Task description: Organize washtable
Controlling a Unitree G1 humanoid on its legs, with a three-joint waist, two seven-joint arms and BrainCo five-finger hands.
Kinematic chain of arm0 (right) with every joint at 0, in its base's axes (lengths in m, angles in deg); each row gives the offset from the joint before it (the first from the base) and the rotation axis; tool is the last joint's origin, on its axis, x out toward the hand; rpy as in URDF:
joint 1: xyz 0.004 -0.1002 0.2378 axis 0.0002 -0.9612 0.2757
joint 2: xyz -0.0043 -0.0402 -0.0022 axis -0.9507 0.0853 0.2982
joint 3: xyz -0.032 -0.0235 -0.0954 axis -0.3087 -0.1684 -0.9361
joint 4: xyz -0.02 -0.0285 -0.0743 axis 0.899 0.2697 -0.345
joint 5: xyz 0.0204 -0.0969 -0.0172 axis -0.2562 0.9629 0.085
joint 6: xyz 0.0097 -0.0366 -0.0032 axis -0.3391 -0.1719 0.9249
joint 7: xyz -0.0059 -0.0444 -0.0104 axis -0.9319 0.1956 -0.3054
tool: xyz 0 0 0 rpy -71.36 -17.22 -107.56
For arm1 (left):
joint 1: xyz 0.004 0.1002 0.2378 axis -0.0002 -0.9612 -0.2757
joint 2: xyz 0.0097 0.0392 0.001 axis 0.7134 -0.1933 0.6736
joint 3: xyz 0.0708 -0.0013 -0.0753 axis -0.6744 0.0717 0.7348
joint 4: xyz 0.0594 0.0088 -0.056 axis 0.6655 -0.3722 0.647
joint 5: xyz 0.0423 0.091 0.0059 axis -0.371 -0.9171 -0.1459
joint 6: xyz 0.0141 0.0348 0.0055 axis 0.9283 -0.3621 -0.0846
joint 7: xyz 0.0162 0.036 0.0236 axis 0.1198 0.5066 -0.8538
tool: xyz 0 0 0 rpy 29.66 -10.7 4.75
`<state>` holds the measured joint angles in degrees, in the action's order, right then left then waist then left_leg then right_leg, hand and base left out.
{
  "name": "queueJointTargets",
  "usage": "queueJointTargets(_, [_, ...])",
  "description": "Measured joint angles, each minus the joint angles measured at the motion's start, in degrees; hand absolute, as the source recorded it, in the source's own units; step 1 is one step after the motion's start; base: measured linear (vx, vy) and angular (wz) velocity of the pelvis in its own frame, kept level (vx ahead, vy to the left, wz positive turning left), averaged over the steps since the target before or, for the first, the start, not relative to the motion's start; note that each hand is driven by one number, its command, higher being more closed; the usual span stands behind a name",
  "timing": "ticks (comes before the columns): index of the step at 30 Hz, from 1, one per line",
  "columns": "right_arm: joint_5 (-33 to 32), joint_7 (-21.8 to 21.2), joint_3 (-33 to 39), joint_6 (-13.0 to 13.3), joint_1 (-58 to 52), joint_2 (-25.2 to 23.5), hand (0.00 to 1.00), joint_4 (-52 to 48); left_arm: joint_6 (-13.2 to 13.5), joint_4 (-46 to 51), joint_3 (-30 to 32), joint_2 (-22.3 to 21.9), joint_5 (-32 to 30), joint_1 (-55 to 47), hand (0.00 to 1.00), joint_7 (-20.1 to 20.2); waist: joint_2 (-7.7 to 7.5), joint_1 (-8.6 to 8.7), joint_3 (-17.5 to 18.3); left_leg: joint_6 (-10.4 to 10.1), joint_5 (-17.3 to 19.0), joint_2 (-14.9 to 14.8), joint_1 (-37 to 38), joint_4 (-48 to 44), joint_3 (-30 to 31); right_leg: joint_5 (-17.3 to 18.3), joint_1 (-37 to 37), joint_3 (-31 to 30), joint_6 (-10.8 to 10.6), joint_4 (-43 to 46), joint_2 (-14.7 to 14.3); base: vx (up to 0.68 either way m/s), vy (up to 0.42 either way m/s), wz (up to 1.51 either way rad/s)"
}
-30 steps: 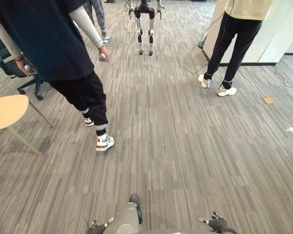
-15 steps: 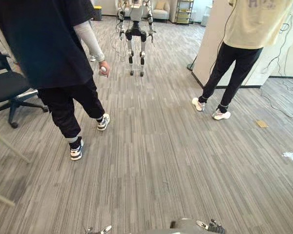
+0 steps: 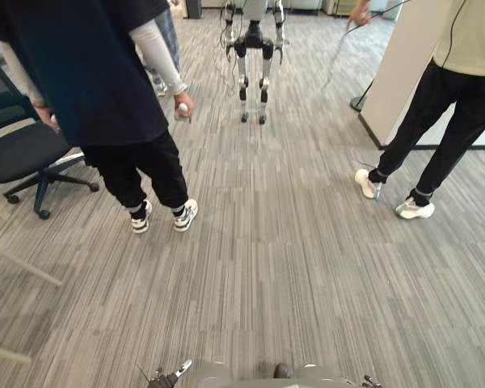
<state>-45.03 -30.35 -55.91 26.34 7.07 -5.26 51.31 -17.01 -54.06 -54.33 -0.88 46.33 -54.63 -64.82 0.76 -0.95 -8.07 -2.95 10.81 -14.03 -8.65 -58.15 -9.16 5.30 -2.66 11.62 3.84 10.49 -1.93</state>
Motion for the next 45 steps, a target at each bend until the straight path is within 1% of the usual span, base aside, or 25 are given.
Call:
queueJointTargets(1, [0.00, 0.00, 0.00, 0.00, 0.26, -0.08, 0.00, 0.01, 0.13, 0.29, -0.66, 0.29, 0.22, -0.07, 0.00, 0.00, -0.21, -0.02, -0.01, -0.18, 1.13, -0.27, -0.81, 5.65, -0.56, 0.02, -1.29, -0.56, -0.56, -1.33, 0.46, 0.24, 0.006, -0.16])
queueJointTargets(2, [0.02, 0.00, 0.04, 0.01, 0.42, -0.03, 0.00, 0.15, 0.31, 0.50, -0.99, 0.30, 0.80, -0.10, 0.00, -0.09, -0.30, -0.09, 0.04, -0.43, 1.30, 0.02, -0.81, 13.91, -0.72, 0.17, -2.15, -1.07, -1.29, -2.17, 1.08, 0.27, 0.059, -0.25])
queueJointTargets(3, [0.03, -0.02, 0.06, 0.14, 0.62, 0.11, 0.00, 0.51, 0.42, 0.45, -2.04, 0.42, 1.29, -0.35, 0.00, -0.22, -0.16, -0.09, 0.21, -0.89, 0.94, 0.73, 0.61, 26.85, -0.48, 0.49, -2.39, -1.29, -2.07, -2.49, 1.64, 0.27, 0.171, -0.31])
queueJointTargets(4, [0.00, -0.08, 0.11, 0.57, 0.53, 0.59, 0.00, 0.88, 0.59, 0.22, -3.14, 0.24, 1.61, -0.62, 0.00, -0.28, 0.83, -0.05, 0.67, -2.53, -3.65, 1.40, 2.23, 40.05, 0.79, 1.32, -2.22, -1.92, -3.39, -2.36, 1.58, 0.26, 0.201, -0.29])
queueJointTargets(5, [0.01, 0.02, 0.14, 0.52, 0.76, 0.47, 0.00, 1.37, 0.91, -0.48, -3.17, 0.59, 2.16, -0.42, 0.00, -0.18, 0.65, -0.14, 0.73, -2.62, -6.07, 2.22, 2.89, 41.06, 1.19, 1.68, -2.31, -2.58, -4.00, -2.09, 2.11, 0.25, 0.225, -0.24])
queueJointTargets(7, [0.11, 0.55, 0.16, 0.62, 0.38, -1.01, 0.00, 1.50, 1.06, -2.15, -5.17, 3.40, 2.11, -0.37, 0.00, -0.07, -2.31, 0.20, 2.48, -1.43, -8.40, 6.32, 6.59, 48.40, 0.92, 1.64, -2.95, -2.94, -5.96, -3.33, 5.62, 0.21, 0.154, 0.00])
queueJointTargets(8, [0.14, 0.74, 0.17, 0.64, 0.29, -1.30, 0.00, 1.65, 1.07, -2.63, -5.96, 3.99, 2.09, -0.20, 0.00, -0.06, -2.62, 0.16, 2.69, -1.03, -8.99, 7.22, 7.24, 49.95, 0.69, 1.52, -3.20, -2.84, -6.22, -3.84, 6.35, 0.19, 0.133, 0.11])
queueJointTargets(10, [0.75, 0.78, -0.16, 0.67, 0.49, -1.39, 0.00, 2.59, 1.07, -3.24, -8.22, 5.06, 1.97, 0.00, 0.00, -0.08, -3.27, -0.09, 3.94, 0.22, -11.23, 9.73, 9.64, 55.92, -0.42, 0.56, -3.61, -3.08, -7.79, -5.90, 8.03, 0.14, 0.121, 0.00])
queueJointTargets(11, [1.08, 0.78, -0.19, 0.69, 0.51, -1.38, 0.00, 2.87, 1.06, -3.60, -8.99, 5.36, 1.95, -0.01, 0.00, -0.07, -3.01, -0.08, 4.25, 0.42, -11.65, 10.25, 9.83, 57.05, -0.51, 0.39, -3.48, -3.19, -8.06, -6.43, 8.35, 0.11, 0.116, -0.05])
queueJointTargets(12, [1.33, 0.75, -0.25, 0.77, 0.62, -1.27, 0.00, 3.16, 1.07, -4.03, -9.61, 5.50, 1.93, 0.14, 0.00, -0.08, -3.28, -0.11, 4.46, 0.79, -12.26, 11.12, 10.74, 58.98, -0.90, 0.14, -3.52, -3.65, -8.49, -6.88, 8.94, 0.08, 0.123, -0.11])
queueJointTargets(13, [1.41, 0.77, -0.28, 0.81, 0.61, -1.28, 0.00, 3.17, 1.08, -4.16, -9.79, 5.47, 1.84, 0.09, 0.00, -0.08, -3.19, -0.06, 4.55, 1.16, -12.91, 11.74, 11.65, 60.83, -1.21, 0.09, -3.43, -3.91, -8.62, -7.02, 9.38, 0.07, 0.115, -0.13])
queueJointTargets(14, [1.45, 0.78, -0.27, 0.82, 0.61, -1.28, 0.00, 3.20, 1.08, -4.30, -9.79, 5.50, 1.57, 0.04, 0.00, -0.08, -2.81, 0.01, 4.46, 1.24, -13.16, 12.07, 11.94, 61.72, -1.22, 0.20, -3.38, -3.91, -8.79, -7.20, 9.65, 0.04, 0.093, -0.11])
queueJointTargets(15, [1.64, 0.80, -0.29, 0.85, 0.64, -1.29, 0.00, 3.18, 1.08, -4.56, -9.85, 5.57, 1.41, 0.08, 0.00, -0.07, -3.46, 0.06, 4.88, 1.67, -13.94, 12.81, 12.67, 63.44, -1.38, 0.50, -3.40, -3.95, -9.37, -7.58, 10.14, 0.02, 0.060, -0.03])
queueJointTargets(16, [1.65, 0.79, -0.30, 0.86, 0.64, -1.31, 0.00, 3.21, 1.08, -4.60, -10.22, 5.64, 1.42, 0.11, 0.00, -0.08, -3.33, 0.15, 4.82, 1.72, -13.99, 13.12, 12.65, 63.57, -1.33, 0.50, -3.41, -3.95, -9.41, -7.69, 10.25, 0.01, 0.068, -0.02])
queueJointTargets(17, [1.68, 0.78, -0.31, 0.90, 0.62, -1.31, 0.00, 3.22, 1.13, -4.59, -11.67, 6.01, 1.42, 0.11, 0.00, -0.04, -3.26, 0.08, 4.79, 1.73, -14.00, 13.28, 12.68, 63.60, -1.30, 0.51, -3.41, -3.93, -9.48, -7.67, 10.45, 0.00, 0.038, 0.02])
queueJointTargets(18, [2.22, 0.76, -2.47, 0.75, 3.21, -0.30, 0.00, 7.12, 1.74, -6.18, -15.41, 6.79, 1.45, 0.24, 0.00, -0.01, -2.71, 0.28, 4.50, 1.87, -14.04, 14.02, 12.95, 64.07, 0.85, 0.96, -5.13, -2.30, -9.99, -8.72, 10.67, 0.00, 0.000, 0.00])
queueJointTargets(22, [2.22, 0.76, -2.46, 0.75, 3.21, -0.27, 0.00, 7.12, 1.74, -6.19, -15.41, 6.80, 1.45, 0.24, 0.00, -0.01, -2.66, 0.31, 4.46, 1.82, -13.99, 13.99, 12.85, 64.07, 0.81, 1.00, -5.02, -2.49, -9.94, -8.74, 10.66, 0.00, 0.000, 0.00])
queueJointTargets(26, [2.17, 0.73, -1.86, 0.80, 3.33, -0.04, 0.00, 7.12, 1.79, -6.26, -15.38, 6.77, 1.43, 0.42, 0.00, 0.12, -2.39, 0.22, 4.42, 1.60, -13.62, 13.60, 11.32, 64.07, -0.37, 1.33, -2.84, -3.84, -9.79, -8.73, 10.41, 0.00, 0.000, -0.13])
queueJointTargets(27, [2.11, 0.66, -0.92, 0.84, 3.41, -0.04, 0.00, 7.12, 1.80, -6.35, -15.32, 6.78, 1.43, 0.42, 0.00, 0.14, -2.59, 0.22, 4.64, 1.65, -13.46, 13.43, 10.75, 64.07, -0.58, 1.52, -2.20, -3.94, -10.08, -8.72, 10.35, 0.00, -0.008, -0.15])
queueJointTargets(31, [1.63, 0.60, 3.11, 0.90, 3.40, -0.52, 0.00, 7.22, 1.86, -6.39, -15.18, 6.79, 1.43, 0.53, 0.00, 0.46, -2.46, 0.35, 4.71, 1.61, -13.22, 13.19, 8.48, 64.06, -1.05, 1.50, -0.02, -3.79, -10.26, -8.99, 10.36, 0.05, -0.007, -0.03])
queueJointTargets(32, [1.59, 0.55, 3.77, 0.90, 3.47, -0.65, 0.00, 7.25, 1.89, -6.42, -15.11, 6.81, 1.43, 0.57, 0.00, 0.70, -2.48, 0.34, 4.70, 1.57, -13.17, 13.20, 8.30, 64.06, -1.11, 1.32, -0.01, -3.71, -10.52, -9.26, 10.38, 0.11, 0.002, 0.03])
queueJointTargets(34, [1.17, 0.55, 5.24, 0.85, 3.98, -0.97, 0.00, 7.80, 2.18, -6.81, -13.45, 6.52, 1.45, 0.61, 0.00, 1.29, -2.60, 0.28, 4.73, 1.69, -13.18, 13.41, 8.06, 64.06, -1.16, 1.01, -0.18, -3.34, -10.23, -9.79, 10.53, 0.13, 0.001, 0.04])
queueJointTargets(38, [1.13, 0.62, 6.59, 0.84, 4.78, -1.21, 0.00, 8.31, 2.31, -6.86, -13.44, 6.51, 1.46, 0.65, 0.00, 1.30, -2.66, 0.36, 4.71, 1.65, -13.18, 14.06, 7.47, 64.02, -0.32, 0.98, -1.13, -1.29, -10.29, -10.75, 10.70, 0.13, -0.005, 0.19])
queueJointTargets(44, [1.12, 0.64, 6.58, 1.01, 7.74, -1.31, 0.00, 8.56, 2.50, -6.79, -13.36, 6.57, 1.48, 0.65, 0.00, 1.28, -2.92, 0.19, 4.62, 1.55, -13.25, 13.68, 7.67, 63.68, -1.17, 0.48, -1.14, -0.70, -10.37, -10.52, 10.46, 0.10, -0.021, -0.01])
queueJointTargets(45, [1.10, 0.63, 6.58, 1.08, 8.71, -1.38, 0.00, 8.52, 2.47, -6.55, -12.91, 6.70, 1.50, 0.65, 0.00, 1.26, -3.27, 0.05, 4.21, 1.08, -12.60, 13.05, 7.33, 62.78, -2.26, -0.14, -1.01, -0.78, -10.79, -10.57, 10.77, 0.04, 0.008, -0.13])
